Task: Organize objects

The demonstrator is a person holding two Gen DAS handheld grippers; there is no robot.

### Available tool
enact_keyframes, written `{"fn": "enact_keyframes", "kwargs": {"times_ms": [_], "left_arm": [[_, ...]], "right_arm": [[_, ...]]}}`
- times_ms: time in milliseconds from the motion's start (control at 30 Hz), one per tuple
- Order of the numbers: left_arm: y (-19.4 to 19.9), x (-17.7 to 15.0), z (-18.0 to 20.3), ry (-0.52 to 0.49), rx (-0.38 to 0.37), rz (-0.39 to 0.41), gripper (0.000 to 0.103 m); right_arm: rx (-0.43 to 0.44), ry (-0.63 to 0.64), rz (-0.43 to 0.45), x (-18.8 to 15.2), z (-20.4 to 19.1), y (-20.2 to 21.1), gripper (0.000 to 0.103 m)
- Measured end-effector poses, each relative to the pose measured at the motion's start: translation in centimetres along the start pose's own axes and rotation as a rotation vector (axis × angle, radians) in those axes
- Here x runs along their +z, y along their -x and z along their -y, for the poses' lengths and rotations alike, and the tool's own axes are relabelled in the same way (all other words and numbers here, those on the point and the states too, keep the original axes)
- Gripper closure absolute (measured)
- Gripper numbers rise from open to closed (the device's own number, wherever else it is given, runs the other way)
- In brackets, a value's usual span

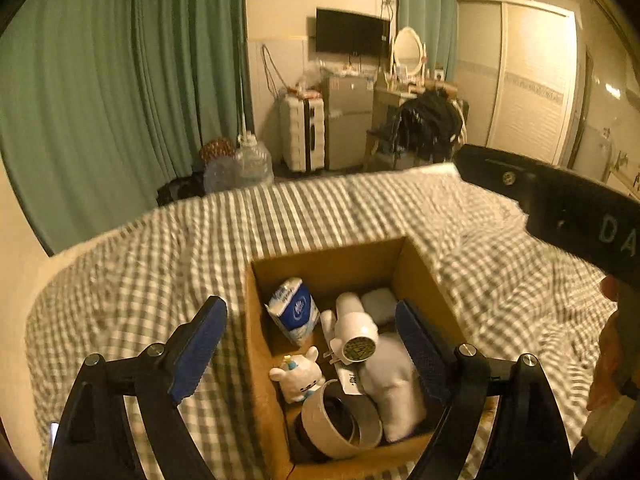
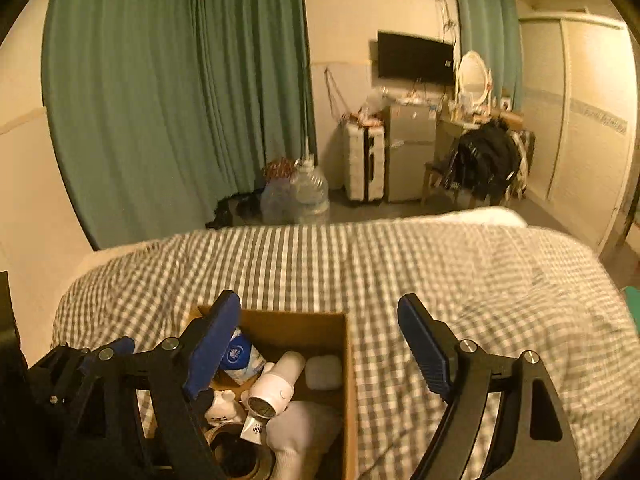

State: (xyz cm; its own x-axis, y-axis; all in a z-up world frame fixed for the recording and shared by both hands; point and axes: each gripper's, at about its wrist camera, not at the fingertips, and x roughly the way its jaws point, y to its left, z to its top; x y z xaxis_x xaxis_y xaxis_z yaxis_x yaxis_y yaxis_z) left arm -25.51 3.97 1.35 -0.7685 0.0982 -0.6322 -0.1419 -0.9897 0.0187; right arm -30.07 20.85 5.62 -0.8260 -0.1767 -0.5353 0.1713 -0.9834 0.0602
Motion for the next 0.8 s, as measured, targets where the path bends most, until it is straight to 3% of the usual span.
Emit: {"fn": "enact_keyframes", "kwargs": {"times_ms": [233, 333, 467, 633, 800], "left_arm": [[8.2, 1.6, -0.5, -0.004, 0.024, 0.116, 0.013], [11.7, 1.9, -0.9, -0.012, 0.053, 0.178, 0.001], [15.5, 2.1, -1.4, -0.011, 0.067, 0.241, 0.001], [18.4, 1.4, -1.7, -0.015, 0.077, 0.3, 0.0], [19.7, -0.7, -1.6, -0.041, 0.089, 0.353, 0.0]], "right_arm": [[-0.037, -0.006, 0.125, 2.9, -0.5, 9.8, 0.014], [-0.051, 0.023, 0.171, 3.4, -0.8, 13.7, 0.009], [-0.079, 0.057, 0.256, 3.6, -0.9, 18.9, 0.003], [-0.094, 0.066, 0.292, 2.7, -0.2, 23.2, 0.001], [-0.128, 0.069, 0.306, -0.6, -0.3, 24.9, 0.001]]}}
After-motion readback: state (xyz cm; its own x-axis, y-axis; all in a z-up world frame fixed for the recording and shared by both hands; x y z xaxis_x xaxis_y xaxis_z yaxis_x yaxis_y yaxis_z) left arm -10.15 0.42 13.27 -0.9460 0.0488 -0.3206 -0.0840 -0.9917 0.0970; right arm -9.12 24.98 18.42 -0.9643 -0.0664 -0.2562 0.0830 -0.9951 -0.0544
